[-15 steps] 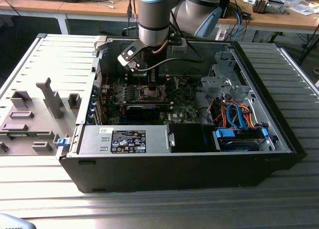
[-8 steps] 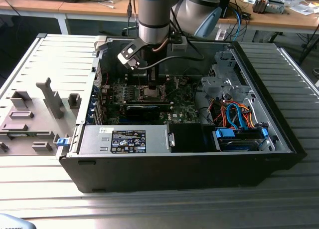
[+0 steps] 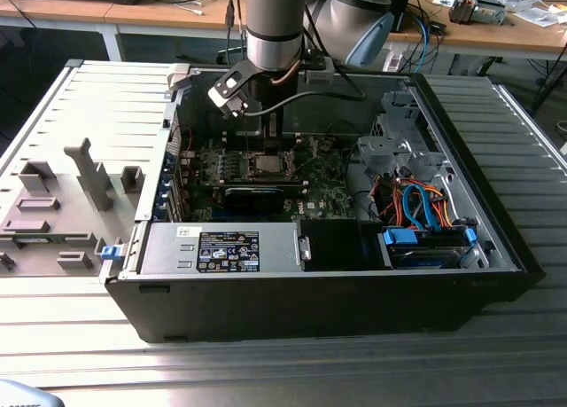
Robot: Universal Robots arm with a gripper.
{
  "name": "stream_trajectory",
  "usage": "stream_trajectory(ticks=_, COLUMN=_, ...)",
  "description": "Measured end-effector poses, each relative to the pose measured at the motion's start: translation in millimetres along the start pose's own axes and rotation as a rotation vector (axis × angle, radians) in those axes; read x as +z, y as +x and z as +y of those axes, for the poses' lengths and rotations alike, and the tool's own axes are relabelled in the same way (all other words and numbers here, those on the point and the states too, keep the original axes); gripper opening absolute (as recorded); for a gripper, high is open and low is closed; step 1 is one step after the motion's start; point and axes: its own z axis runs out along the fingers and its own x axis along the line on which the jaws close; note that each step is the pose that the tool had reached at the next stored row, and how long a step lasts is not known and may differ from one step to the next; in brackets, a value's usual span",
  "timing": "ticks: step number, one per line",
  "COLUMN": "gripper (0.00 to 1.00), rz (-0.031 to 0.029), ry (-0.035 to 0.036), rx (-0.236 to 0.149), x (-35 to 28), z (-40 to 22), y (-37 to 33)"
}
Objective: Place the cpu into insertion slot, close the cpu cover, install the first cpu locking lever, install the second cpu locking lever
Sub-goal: 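Place the cpu into insertion slot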
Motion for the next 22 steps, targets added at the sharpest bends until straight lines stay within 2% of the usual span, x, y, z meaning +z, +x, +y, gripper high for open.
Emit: stream_trajectory(ticks=22, gripper=0.11, rz=0.0, ry=0.0001, rx=0.0, x=-8.8, z=0.2, y=0.1)
